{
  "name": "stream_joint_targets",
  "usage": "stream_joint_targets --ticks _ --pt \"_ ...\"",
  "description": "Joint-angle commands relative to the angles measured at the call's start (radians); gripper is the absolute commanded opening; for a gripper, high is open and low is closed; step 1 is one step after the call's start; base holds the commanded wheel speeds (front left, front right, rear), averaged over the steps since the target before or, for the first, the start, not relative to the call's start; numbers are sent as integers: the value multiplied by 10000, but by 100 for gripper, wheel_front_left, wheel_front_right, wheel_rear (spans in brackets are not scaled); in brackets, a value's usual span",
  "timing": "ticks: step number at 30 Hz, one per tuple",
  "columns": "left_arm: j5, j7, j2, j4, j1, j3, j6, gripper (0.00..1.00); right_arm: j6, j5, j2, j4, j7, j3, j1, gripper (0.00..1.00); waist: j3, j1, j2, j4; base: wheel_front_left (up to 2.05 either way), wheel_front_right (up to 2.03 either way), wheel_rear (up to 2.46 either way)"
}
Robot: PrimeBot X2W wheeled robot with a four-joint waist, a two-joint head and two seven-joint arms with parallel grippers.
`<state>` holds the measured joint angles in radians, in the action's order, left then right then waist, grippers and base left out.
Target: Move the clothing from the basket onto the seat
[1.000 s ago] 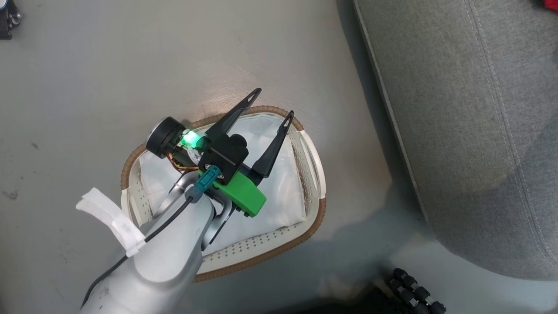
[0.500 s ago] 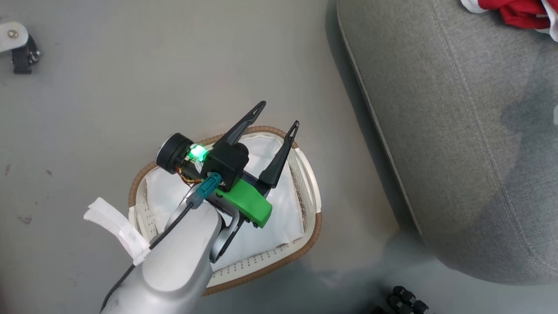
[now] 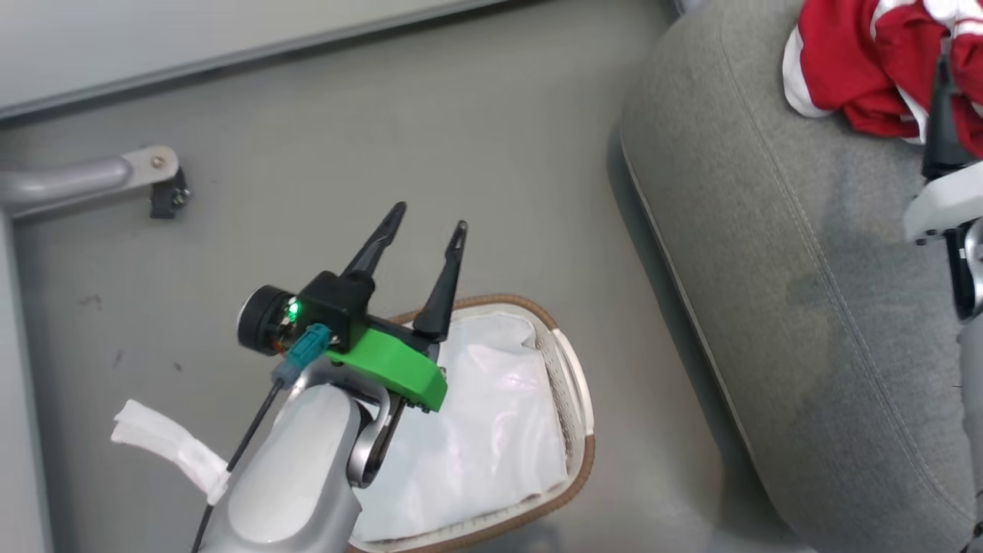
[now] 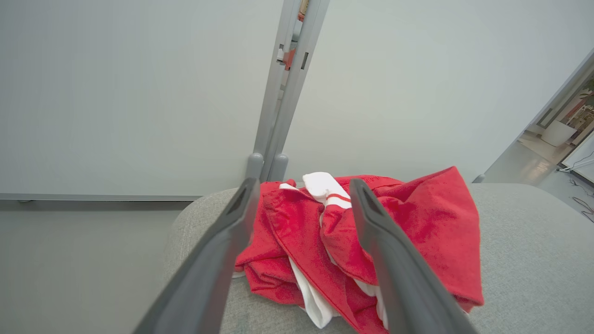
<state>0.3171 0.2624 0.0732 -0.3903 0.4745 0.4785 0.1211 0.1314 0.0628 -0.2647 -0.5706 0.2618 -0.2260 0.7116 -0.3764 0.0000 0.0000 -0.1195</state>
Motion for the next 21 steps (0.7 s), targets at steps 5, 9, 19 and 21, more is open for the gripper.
stream_joint_targets --ticks 5,9,19,21 --pt "-44 36 -117 54 -669 -1027 -208 100 -14 -7 675 158 48 300 -268 100 1500 0 0 1073 0 0 0" --pt "78 36 -153 89 -1121 -1818 -294 100 -13 -13 1285 504 48 435 -795 100 1871 0 0 1432 0 0 0" --pt "141 36 -217 118 -2353 -3431 -408 100 -13 -428 2027 1176 49 1197 -2585 100 2471 0 0 1985 0 0 0" --pt "79 36 -220 117 -2633 -3671 -396 100 -13 -558 2083 1306 49 1361 -2966 100 2581 0 0 2020 0 0 0"
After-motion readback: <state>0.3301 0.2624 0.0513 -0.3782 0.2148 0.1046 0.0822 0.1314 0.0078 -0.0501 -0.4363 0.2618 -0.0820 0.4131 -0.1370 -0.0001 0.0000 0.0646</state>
